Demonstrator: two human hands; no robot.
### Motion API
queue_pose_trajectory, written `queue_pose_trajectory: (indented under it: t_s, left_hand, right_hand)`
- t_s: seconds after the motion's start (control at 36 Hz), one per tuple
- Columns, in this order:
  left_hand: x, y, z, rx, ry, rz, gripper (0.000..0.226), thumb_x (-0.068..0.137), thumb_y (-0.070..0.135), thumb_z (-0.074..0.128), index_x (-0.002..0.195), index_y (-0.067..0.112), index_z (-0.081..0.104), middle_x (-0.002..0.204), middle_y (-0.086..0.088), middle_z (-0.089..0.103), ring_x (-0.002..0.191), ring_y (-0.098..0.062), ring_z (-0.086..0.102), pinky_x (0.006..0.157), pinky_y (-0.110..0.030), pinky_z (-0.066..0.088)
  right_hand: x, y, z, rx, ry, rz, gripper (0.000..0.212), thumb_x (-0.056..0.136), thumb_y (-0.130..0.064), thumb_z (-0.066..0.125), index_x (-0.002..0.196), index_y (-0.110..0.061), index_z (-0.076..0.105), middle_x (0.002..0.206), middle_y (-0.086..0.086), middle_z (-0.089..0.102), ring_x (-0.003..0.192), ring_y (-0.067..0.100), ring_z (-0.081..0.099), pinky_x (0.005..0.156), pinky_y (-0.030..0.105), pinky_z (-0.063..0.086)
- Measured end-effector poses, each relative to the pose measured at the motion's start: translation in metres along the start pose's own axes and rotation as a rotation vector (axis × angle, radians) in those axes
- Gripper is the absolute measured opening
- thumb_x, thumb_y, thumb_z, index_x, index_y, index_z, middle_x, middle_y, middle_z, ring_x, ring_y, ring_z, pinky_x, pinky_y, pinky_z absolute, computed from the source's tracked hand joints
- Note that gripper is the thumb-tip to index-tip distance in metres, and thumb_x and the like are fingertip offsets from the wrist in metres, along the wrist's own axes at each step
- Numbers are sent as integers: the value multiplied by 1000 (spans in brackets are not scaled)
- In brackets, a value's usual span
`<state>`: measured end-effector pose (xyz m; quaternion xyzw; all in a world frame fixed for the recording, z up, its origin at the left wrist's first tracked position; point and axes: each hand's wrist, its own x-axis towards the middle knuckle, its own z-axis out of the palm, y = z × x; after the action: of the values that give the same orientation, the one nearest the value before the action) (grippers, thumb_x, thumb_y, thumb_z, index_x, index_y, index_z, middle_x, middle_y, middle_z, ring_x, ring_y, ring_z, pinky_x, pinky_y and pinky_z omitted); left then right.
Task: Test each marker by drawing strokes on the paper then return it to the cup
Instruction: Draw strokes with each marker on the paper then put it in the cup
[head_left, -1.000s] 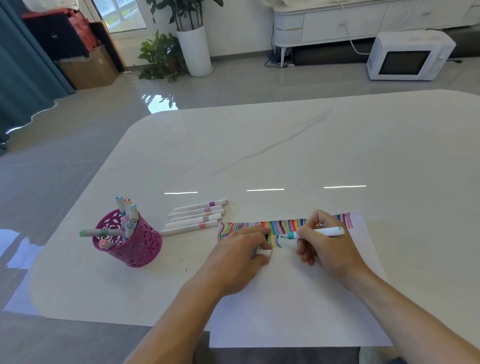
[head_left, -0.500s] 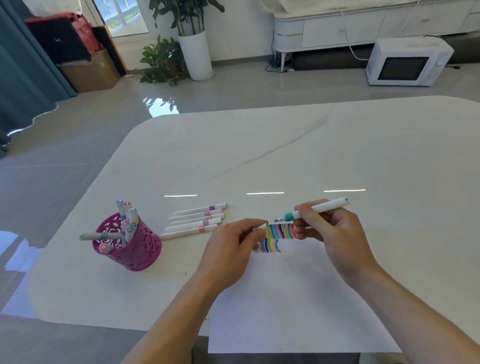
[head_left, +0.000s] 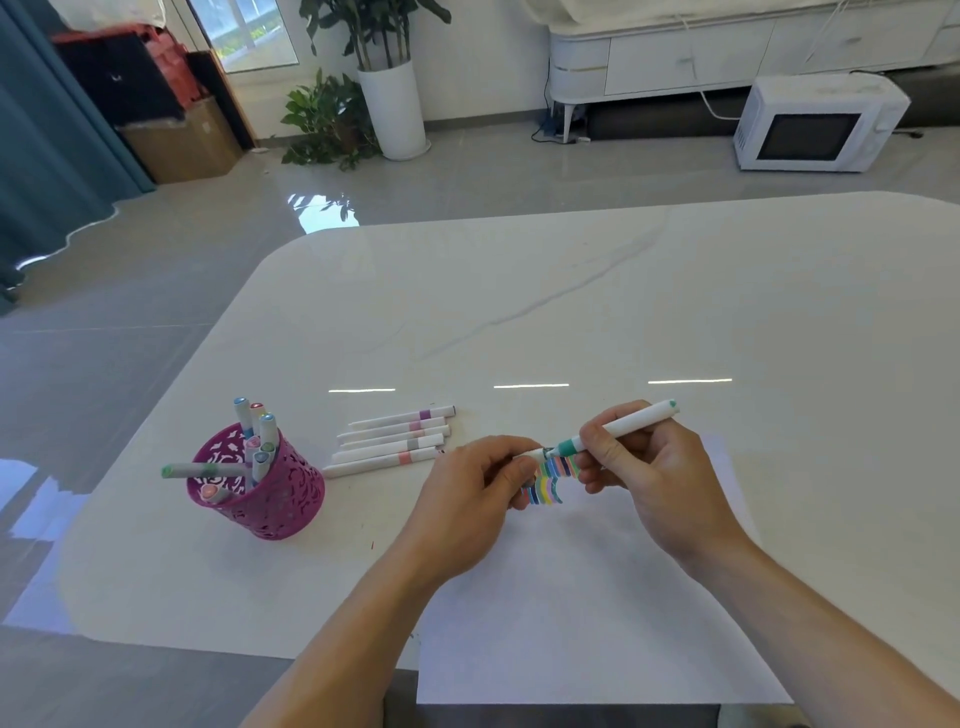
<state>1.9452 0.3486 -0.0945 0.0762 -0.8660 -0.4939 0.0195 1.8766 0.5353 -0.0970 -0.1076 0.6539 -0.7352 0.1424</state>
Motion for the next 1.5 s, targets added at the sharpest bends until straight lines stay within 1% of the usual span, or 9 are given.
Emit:
queue_pose_trajectory:
  t_s: [0.42,0.69,0.86,0.94,1.03,1.19,1.31,1.42,1.5]
  left_hand:
    - [-6,7,6,14,-20,-9,23,101,23,54,93,15,74,70,4,72,68,-10,67,74,-38,57]
    - [-8,7,8,44,0,2,22,99,22,54,91,14,73,68,6,70,68,-11,65,74,-45,55]
    - [-6,7,1,6,-2,8,20,101,28,56,91,28,73,70,6,70,71,-11,65,75,-42,57]
    - [-4,6,-4,-58,16,-12,15,99,28,60,96,31,74,75,8,72,72,-9,67,70,-30,56]
    - [-4,5,-8,-218,75,-61,12,95,21,67,101,27,75,80,3,74,76,-11,70,70,-23,53]
    - [-7,6,-27,-487,248,-82,14,92,15,71,96,26,78,87,-3,73,81,-11,68,74,-21,55]
    - [-9,5,-43,-497,386,-47,11,92,17,71,96,25,78,94,0,76,90,-10,70,77,-23,56]
    - [-12,4,-60,-486,537,20,13,92,17,71,102,24,77,98,4,78,97,-12,73,76,-16,55]
    - [-16,1,-73,-413,660,94,18,94,19,69,109,28,75,103,9,77,99,-11,73,84,-19,56]
  right_hand:
    - [-4,0,5,34,-20,51,13,94,-11,72,88,0,71,77,21,73,67,27,70,62,29,59]
    - [-8,0,5,41,-21,68,11,93,-11,73,86,-2,72,75,21,73,66,29,71,62,30,60]
    - [-4,-6,3,63,-78,146,16,88,-19,76,90,-4,74,80,19,75,70,26,71,66,30,61]
    - [-1,-12,1,121,-121,243,30,78,-29,78,95,-3,76,83,18,75,71,24,70,65,27,60]
    - [0,-12,1,114,-106,303,34,80,-29,78,99,-1,77,85,16,76,73,22,71,64,26,60]
    - [2,-1,-4,-60,-12,344,16,95,-20,72,99,-4,73,82,9,77,68,16,71,64,28,60]
    - [3,4,-6,-164,-9,379,13,98,-16,69,99,-4,71,75,5,75,63,15,68,61,29,57]
    - [2,6,-6,-225,-16,369,11,97,-15,69,100,-4,71,74,5,74,63,16,65,58,29,53]
    - [1,8,-5,-259,-16,375,9,98,-14,68,101,-6,71,74,6,74,64,17,65,59,30,52]
